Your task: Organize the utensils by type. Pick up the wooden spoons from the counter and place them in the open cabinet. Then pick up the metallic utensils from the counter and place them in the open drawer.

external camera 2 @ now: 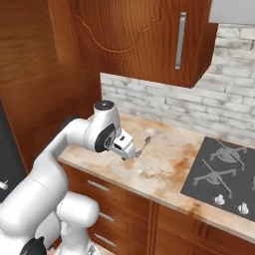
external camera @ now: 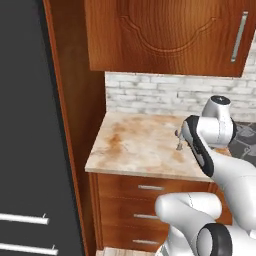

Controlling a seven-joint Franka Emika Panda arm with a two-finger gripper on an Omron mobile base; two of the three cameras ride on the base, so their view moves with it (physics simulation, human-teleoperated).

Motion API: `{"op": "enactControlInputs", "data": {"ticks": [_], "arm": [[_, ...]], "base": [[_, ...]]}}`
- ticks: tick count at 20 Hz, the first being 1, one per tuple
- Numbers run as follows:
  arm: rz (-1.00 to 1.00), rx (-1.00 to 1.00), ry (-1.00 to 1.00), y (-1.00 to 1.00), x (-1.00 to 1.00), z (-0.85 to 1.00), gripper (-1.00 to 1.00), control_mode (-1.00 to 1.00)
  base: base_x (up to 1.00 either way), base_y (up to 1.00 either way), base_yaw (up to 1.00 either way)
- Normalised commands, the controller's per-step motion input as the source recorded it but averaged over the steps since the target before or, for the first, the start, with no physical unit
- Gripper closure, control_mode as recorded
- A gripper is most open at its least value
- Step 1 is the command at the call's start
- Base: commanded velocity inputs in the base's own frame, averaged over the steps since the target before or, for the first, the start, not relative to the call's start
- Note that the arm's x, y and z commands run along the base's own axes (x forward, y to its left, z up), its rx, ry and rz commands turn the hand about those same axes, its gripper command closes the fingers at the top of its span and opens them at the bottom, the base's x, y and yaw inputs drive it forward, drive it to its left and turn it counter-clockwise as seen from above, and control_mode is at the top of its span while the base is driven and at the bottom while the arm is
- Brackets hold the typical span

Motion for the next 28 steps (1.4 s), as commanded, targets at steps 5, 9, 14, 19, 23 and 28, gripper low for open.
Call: {"op": "enactControlInputs", "data": {"ticks": [5, 9, 14, 19, 23, 28], "arm": [[0.0, 0.0, 0.0, 0.0, 0.0, 0.0, -1.0, 1.0], [0.0, 0.0, 0.0, 0.0, 0.0, 0.0, -1.0, 1.0], [0.0, 0.0, 0.0, 0.0, 0.0, 0.0, -1.0, 1.0], [0.0, 0.0, 0.0, 0.0, 0.0, 0.0, -1.0, 1.0], [0.02, -0.01, 0.0, -0.05, 0.08, -0.08, -1.0, -1.0], [0.17, -0.16, 0.04, -0.27, 0.23, -0.26, -1.0, -1.0]], "base": [[0.53, 0.4, -0.04], [0.68, 0.05, 0.0], [0.55, 0.0, -0.11], [0.23, 0.0, -0.08], [0.0, 0.0, 0.0], [0.0, 0.0, 0.0]]}}
